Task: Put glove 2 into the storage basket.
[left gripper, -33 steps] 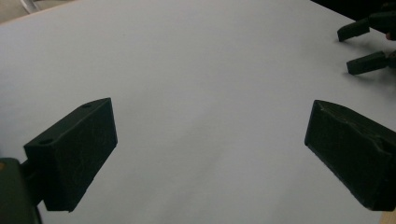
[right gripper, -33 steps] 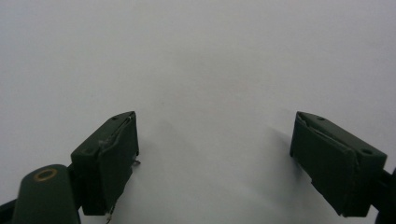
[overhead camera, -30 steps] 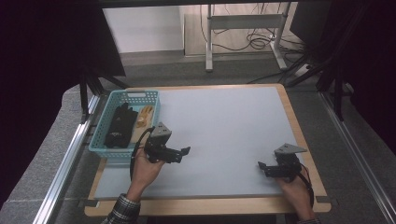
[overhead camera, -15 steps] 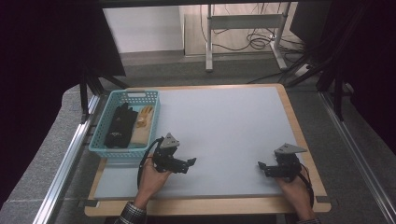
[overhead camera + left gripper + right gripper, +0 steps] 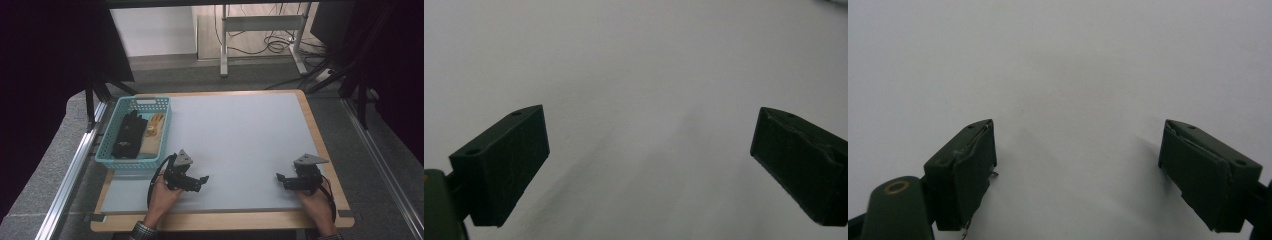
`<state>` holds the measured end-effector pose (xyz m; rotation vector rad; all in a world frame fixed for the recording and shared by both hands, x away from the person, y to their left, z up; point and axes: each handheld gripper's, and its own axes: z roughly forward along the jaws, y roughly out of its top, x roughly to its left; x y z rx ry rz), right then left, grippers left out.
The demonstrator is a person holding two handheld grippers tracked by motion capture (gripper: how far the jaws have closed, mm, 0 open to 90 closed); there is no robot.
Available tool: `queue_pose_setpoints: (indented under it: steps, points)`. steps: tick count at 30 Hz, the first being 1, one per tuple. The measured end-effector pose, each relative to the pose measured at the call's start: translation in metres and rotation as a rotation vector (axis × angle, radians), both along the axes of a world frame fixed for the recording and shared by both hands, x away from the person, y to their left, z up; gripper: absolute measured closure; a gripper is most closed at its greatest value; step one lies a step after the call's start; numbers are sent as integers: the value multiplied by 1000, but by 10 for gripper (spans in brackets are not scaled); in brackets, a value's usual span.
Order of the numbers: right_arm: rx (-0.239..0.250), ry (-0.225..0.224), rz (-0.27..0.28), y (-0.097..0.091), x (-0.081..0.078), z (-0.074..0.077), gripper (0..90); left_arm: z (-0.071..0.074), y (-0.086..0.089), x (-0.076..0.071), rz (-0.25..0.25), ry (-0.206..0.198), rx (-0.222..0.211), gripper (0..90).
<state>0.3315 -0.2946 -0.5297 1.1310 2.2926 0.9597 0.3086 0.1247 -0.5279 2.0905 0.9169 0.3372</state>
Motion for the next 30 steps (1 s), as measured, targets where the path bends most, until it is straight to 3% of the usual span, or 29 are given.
queue_pose_setpoints:
  steps: [9,21,30]
  points:
    - [0,0,0,0,0,0,149,-11,2,-2,7,22,13,26]
    - [0,0,0,0,0,0,149,-20,-6,-1,33,55,104,25]
    - [-1,0,0,0,0,0,147,-20,-6,0,32,60,101,18]
